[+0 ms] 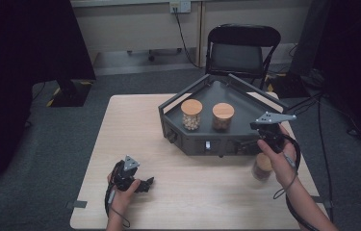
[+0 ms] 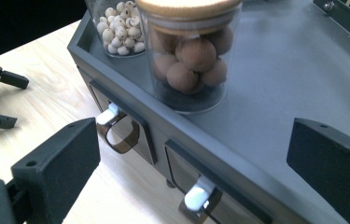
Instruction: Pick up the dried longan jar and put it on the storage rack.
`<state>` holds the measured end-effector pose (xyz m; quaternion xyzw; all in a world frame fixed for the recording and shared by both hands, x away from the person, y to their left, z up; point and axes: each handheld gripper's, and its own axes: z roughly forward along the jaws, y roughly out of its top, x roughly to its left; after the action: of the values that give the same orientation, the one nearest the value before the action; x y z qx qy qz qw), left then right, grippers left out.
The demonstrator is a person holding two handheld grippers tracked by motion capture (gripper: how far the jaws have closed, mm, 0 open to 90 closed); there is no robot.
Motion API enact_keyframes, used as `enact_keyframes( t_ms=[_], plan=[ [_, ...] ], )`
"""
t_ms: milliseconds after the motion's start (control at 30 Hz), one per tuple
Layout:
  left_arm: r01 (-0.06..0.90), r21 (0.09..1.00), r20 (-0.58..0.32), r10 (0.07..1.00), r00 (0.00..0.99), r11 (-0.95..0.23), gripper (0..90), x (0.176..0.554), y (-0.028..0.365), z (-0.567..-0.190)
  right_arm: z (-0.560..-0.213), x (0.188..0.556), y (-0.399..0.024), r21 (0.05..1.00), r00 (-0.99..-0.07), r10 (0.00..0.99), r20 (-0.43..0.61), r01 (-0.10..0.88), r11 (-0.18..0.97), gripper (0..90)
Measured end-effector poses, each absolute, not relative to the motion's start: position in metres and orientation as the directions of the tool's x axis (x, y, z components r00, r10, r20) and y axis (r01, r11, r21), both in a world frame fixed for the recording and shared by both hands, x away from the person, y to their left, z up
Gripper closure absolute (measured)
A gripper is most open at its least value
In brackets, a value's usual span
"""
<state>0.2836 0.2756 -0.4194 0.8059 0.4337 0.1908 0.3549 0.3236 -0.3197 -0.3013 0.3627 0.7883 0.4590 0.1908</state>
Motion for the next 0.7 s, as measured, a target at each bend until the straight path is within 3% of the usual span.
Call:
enact_keyframes(
  t_ms=[700],
  plan=[
    [0.564, 0.738, -0.001, 0.834, 0.551, -0.372, 0.4, 0.284, 0.276, -0.419, -0.330, 0.298, -0.349, 0.870, -0.649, 0.760, 0.041, 0.398, 0.293, 1.8]
  ],
)
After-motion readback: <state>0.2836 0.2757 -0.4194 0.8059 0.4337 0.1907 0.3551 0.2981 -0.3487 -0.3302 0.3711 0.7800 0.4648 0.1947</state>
